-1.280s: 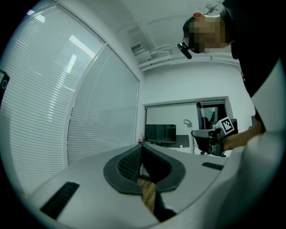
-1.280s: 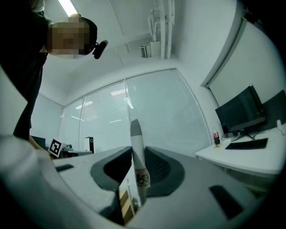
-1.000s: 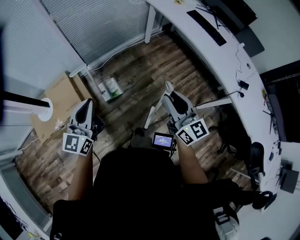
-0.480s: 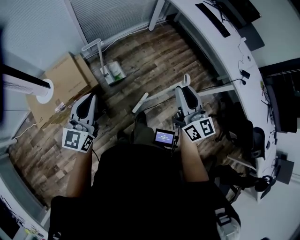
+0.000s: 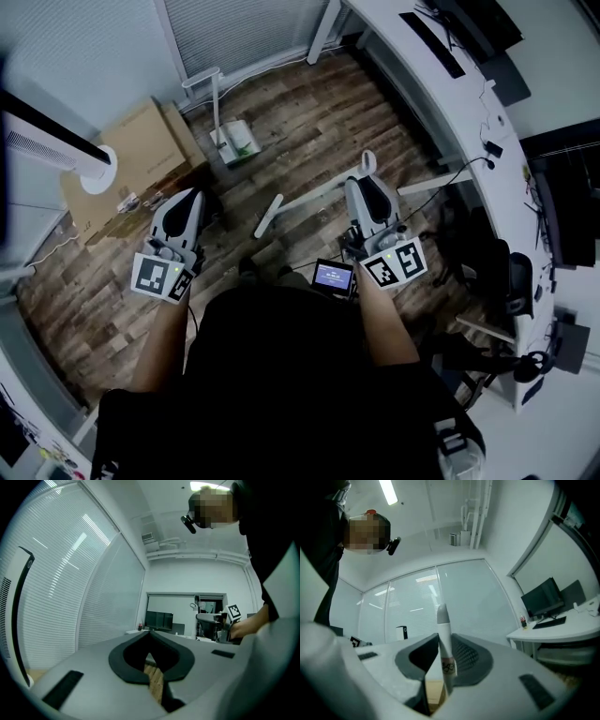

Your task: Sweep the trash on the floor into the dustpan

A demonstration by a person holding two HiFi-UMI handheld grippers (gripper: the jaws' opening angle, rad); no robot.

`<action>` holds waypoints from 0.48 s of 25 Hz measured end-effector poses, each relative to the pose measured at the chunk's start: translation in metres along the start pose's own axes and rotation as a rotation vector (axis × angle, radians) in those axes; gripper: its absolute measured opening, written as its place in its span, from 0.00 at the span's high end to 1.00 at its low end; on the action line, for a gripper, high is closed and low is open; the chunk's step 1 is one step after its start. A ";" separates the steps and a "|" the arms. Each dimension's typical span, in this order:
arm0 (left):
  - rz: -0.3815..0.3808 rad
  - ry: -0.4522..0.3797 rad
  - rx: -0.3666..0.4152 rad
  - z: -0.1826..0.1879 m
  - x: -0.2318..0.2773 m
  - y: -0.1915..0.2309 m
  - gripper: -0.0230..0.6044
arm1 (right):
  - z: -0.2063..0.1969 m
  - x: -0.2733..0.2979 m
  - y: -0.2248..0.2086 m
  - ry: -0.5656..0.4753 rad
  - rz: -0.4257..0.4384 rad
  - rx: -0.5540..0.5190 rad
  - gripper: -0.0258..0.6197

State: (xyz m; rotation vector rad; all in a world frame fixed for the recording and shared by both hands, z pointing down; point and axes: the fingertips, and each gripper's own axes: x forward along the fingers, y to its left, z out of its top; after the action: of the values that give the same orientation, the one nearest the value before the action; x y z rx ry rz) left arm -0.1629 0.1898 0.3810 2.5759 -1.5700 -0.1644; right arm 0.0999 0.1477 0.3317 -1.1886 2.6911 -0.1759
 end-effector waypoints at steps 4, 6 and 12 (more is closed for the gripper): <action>-0.015 0.005 0.005 0.003 0.003 -0.022 0.97 | 0.002 -0.008 0.004 0.039 0.042 -0.024 0.82; -0.031 0.002 0.006 0.001 0.006 -0.036 0.97 | -0.002 -0.017 0.007 0.065 0.061 -0.036 0.82; -0.049 0.032 -0.007 -0.014 0.010 -0.072 0.97 | -0.018 -0.058 0.008 0.119 0.090 -0.053 0.82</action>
State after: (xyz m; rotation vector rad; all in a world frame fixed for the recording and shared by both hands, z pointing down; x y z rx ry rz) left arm -0.0933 0.2146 0.3830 2.6000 -1.4935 -0.1330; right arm 0.1287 0.1969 0.3549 -1.1020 2.8623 -0.1685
